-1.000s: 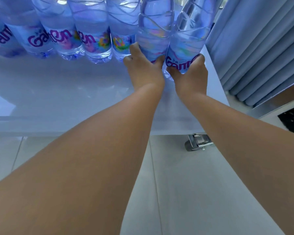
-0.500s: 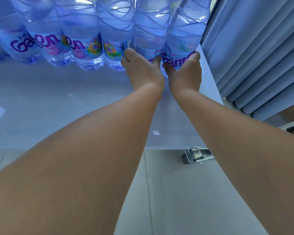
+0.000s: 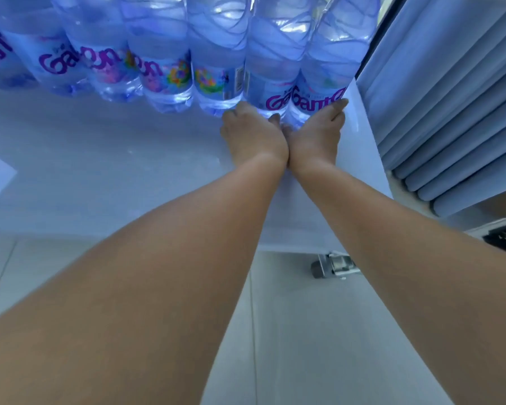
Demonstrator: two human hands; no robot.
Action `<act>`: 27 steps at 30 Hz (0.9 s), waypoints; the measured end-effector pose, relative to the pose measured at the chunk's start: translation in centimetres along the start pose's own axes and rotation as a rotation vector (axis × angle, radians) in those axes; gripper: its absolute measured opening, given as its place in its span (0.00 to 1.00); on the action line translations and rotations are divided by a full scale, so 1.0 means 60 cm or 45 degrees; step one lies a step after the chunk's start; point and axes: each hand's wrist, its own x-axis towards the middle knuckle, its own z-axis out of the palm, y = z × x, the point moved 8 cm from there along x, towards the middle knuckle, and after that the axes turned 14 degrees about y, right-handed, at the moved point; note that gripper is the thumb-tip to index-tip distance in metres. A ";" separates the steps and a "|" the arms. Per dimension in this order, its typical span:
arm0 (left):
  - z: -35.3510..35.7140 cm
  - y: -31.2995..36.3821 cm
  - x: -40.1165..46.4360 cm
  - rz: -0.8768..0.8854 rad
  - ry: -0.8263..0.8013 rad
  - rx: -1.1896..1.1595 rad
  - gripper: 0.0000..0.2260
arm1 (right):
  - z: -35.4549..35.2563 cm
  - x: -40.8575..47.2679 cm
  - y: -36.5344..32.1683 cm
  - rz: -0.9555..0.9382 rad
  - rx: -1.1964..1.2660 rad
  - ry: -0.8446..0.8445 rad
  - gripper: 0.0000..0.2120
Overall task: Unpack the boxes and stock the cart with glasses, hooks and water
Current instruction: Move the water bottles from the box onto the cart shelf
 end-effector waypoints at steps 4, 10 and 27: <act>-0.084 -0.031 -0.039 0.306 -0.190 0.237 0.17 | -0.017 -0.117 -0.051 -0.389 -0.166 -0.147 0.32; -0.367 -0.089 -0.094 0.357 -0.387 0.349 0.19 | -0.072 -0.349 -0.201 -0.792 -0.385 -0.647 0.27; -1.211 -0.031 0.026 -0.420 -0.376 0.465 0.20 | -0.272 -0.737 -0.916 -1.076 -0.428 -1.261 0.16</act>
